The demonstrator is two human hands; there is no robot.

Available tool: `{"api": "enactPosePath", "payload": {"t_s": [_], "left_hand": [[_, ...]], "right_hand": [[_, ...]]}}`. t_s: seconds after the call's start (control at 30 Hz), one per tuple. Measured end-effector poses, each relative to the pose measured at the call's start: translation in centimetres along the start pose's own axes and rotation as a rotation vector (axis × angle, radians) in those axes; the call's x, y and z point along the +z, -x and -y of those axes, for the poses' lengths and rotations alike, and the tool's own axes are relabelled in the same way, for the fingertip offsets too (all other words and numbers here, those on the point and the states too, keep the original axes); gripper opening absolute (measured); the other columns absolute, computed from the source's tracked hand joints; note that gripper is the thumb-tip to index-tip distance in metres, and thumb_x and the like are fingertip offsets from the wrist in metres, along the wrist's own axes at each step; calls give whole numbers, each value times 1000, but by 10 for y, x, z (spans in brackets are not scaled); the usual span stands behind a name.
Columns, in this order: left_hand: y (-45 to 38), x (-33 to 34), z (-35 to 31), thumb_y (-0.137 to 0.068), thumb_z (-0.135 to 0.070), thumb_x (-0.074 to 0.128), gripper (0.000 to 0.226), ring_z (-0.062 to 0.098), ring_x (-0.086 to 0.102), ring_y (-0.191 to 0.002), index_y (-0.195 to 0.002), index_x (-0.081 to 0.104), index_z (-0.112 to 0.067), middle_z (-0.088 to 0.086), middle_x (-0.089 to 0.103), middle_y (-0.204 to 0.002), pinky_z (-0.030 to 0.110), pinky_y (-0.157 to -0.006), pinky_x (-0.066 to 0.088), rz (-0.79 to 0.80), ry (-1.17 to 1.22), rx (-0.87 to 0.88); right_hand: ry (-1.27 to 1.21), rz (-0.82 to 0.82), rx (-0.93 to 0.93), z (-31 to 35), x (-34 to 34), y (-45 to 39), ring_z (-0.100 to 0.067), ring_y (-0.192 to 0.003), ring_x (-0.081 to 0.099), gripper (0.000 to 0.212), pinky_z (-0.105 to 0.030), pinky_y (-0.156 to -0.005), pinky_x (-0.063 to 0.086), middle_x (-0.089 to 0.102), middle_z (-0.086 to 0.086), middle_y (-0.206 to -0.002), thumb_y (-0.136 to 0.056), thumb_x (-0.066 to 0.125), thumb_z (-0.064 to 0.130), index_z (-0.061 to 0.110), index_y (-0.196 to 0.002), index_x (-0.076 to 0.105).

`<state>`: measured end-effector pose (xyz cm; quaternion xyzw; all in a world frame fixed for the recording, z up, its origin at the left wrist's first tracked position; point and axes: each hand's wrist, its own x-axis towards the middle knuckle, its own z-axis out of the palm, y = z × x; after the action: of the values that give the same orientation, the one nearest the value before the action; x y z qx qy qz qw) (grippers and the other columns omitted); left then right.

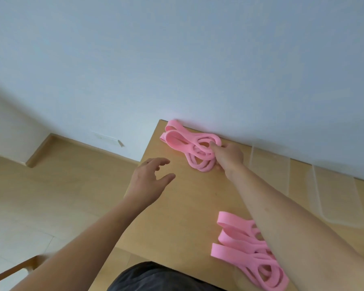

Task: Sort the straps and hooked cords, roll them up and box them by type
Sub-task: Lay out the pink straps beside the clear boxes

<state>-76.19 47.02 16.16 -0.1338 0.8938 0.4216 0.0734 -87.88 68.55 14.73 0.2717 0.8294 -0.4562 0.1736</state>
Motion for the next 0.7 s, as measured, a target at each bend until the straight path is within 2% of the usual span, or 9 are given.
{"api": "enactPosePath", "payload": {"t_s": [0.07, 0.13, 0.3, 0.4, 0.47, 0.57, 0.63, 0.7], "left_hand": [[-6, -2, 0, -88, -31, 77, 34, 6, 59, -106, -121, 68, -31, -13, 64, -122, 35, -92, 53, 3, 9, -16], [-12, -5, 1, -90, -31, 75, 31, 6, 60, -105, -120, 68, -30, -13, 65, -121, 37, -93, 53, 15, 32, -45], [-26, -13, 0, -92, -32, 73, 33, 6, 60, -106, -123, 66, -29, -15, 65, -120, 40, -97, 52, 20, 93, -92], [-33, -12, -5, -90, -32, 75, 48, 10, 55, -116, -135, 58, -28, -9, 58, -133, 40, -101, 49, 49, 115, -74], [-38, -10, -8, -86, -35, 78, 65, 14, 46, -129, -144, 48, -30, -7, 49, -143, 41, -107, 45, 64, 100, -12], [-42, -8, -18, -79, -39, 84, 91, 13, 27, -144, -154, 34, -30, -9, 35, -157, 30, -112, 29, 74, 26, 130], [-43, -6, -31, -72, -41, 89, 103, 6, 19, -149, -156, 32, -27, -13, 29, -161, 28, -115, 23, 92, -39, 277], [-43, 3, -48, -65, -40, 93, 105, 0, 20, -146, -153, 38, -26, -20, 33, -154, 29, -117, 24, 140, -40, 414]], "right_hand": [[24, -27, 15, 3, 7, -3, -22, -69, 68, 25, -35, -63, 58, 72, -3, -83, -82, 65, 40, 16, -87, 73], [64, -79, -8, 4, 11, -2, -20, -66, 64, 14, -29, -57, 51, 70, -3, -79, -82, 63, 28, 16, -82, 71], [60, -230, -159, -4, 13, 15, -21, -64, 57, 15, -30, -55, 41, 64, 1, -70, -80, 68, 27, 13, -76, 65], [-54, -194, -251, 3, 9, 36, -15, -73, 62, 9, -27, -59, 45, 68, 4, -80, -82, 71, 23, 16, -86, 67], [-138, -114, -301, 11, 2, 50, -9, -81, 66, 10, -21, -65, 48, 71, 8, -88, -83, 74, 21, 21, -91, 68], [-168, -3, -376, 21, -15, 68, -6, -78, 67, 14, -20, -67, 52, 72, 10, -86, -83, 79, 19, 26, -87, 68], [-165, 39, -402, 27, -33, 81, -5, -71, 65, 15, -19, -64, 52, 72, 9, -81, -80, 82, 19, 21, -86, 69], [-188, 54, -417, 27, -55, 93, -7, -70, 65, 18, -25, -66, 55, 73, 8, -79, -78, 84, 20, 18, -87, 70]]}}
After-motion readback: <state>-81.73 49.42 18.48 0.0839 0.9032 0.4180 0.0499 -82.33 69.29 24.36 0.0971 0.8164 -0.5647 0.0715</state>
